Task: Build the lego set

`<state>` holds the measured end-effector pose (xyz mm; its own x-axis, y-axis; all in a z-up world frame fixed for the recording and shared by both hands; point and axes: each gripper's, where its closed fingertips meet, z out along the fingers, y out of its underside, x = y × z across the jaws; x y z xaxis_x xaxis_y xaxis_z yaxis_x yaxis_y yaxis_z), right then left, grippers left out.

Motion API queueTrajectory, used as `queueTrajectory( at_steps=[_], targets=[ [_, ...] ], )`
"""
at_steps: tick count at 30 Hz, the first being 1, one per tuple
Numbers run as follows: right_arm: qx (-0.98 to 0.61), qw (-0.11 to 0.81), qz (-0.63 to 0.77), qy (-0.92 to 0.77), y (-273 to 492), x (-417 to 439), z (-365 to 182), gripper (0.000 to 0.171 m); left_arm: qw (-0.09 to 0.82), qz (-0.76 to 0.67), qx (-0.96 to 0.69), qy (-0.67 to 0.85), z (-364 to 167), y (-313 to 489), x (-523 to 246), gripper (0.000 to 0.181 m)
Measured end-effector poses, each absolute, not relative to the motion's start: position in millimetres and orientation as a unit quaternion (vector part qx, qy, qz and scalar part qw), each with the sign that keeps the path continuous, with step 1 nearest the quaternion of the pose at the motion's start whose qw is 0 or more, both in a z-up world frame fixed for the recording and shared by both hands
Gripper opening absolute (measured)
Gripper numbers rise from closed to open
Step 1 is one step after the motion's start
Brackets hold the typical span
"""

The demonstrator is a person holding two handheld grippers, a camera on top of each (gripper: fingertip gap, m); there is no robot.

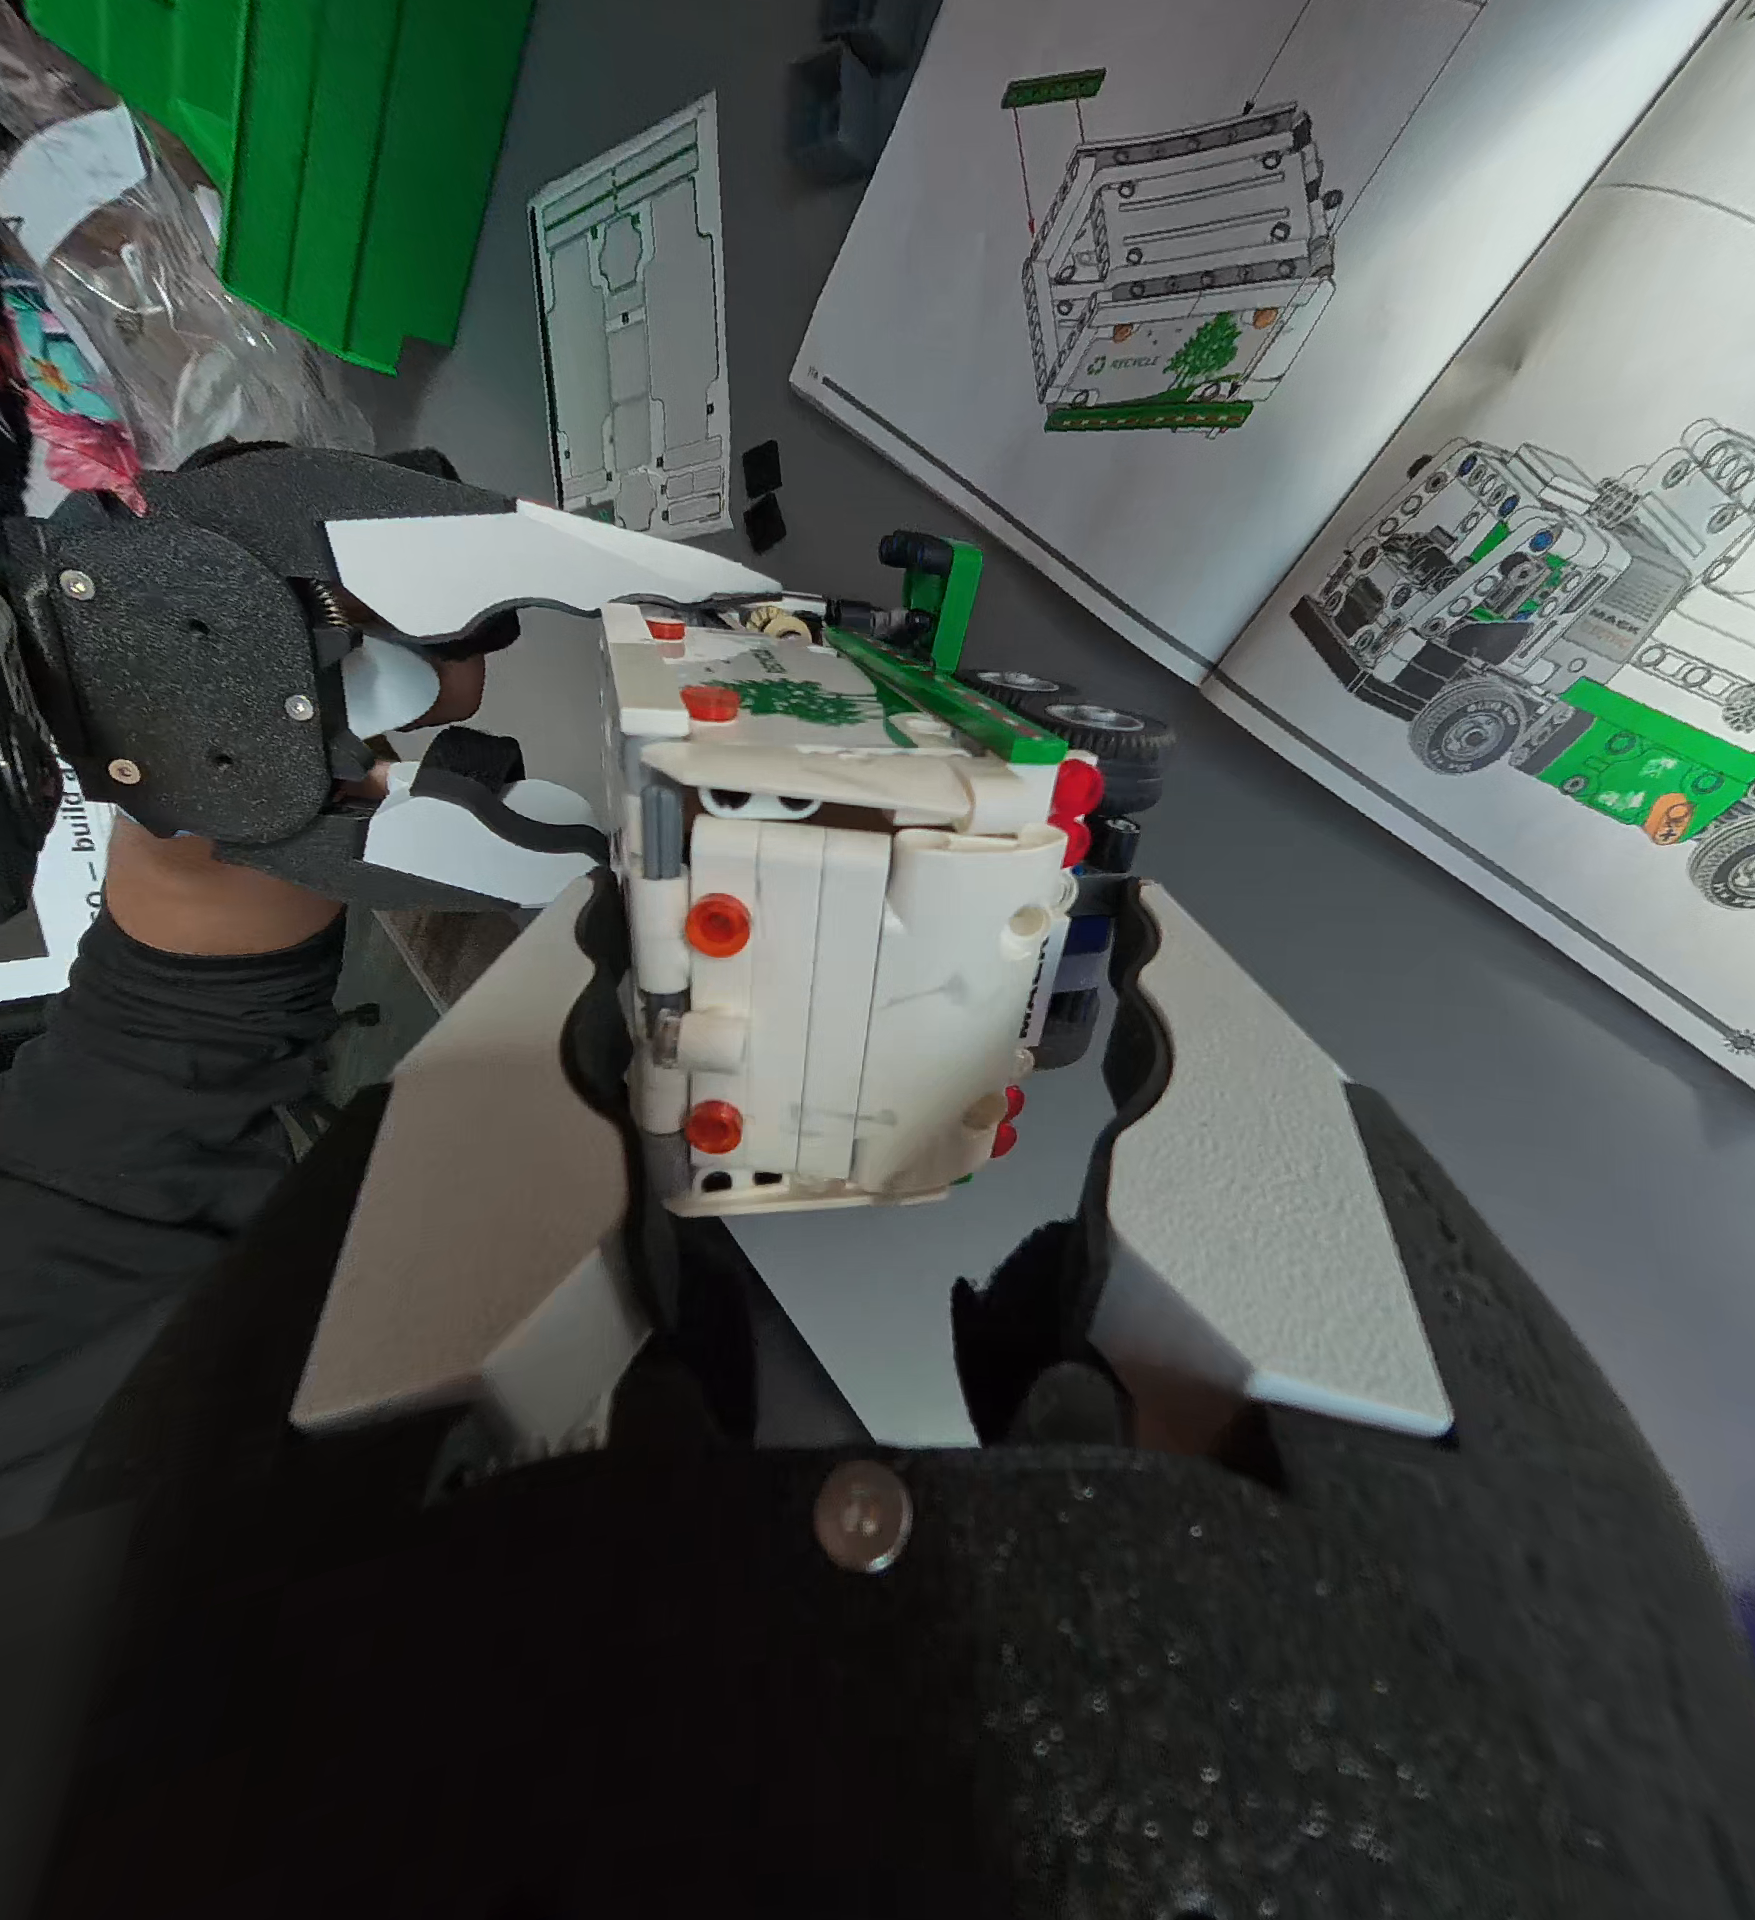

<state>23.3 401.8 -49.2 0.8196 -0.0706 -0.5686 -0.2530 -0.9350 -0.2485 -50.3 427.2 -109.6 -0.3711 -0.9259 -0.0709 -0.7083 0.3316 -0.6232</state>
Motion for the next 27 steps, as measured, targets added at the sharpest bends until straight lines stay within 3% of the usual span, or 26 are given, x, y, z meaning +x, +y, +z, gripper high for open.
queueTrajectory(
  at_steps=[1, 12, 27],
  targets=[
    [-0.946, 0.150, 0.276, 0.082, 403, 21, -46, 0.093, 0.219, -0.265, -0.524, 0.779, -108, 426, -52, 0.083],
    [-0.983, 0.107, 0.150, 0.017, 404, -8, -18, 0.092, 0.305, -0.356, -0.561, 0.683, -100, 403, -63, 0.082],
    [-0.986, 0.114, -0.026, -0.118, 408, -77, -4, 0.093, 0.441, -0.365, -0.585, 0.574, -102, 397, -98, 0.083]
  ],
)
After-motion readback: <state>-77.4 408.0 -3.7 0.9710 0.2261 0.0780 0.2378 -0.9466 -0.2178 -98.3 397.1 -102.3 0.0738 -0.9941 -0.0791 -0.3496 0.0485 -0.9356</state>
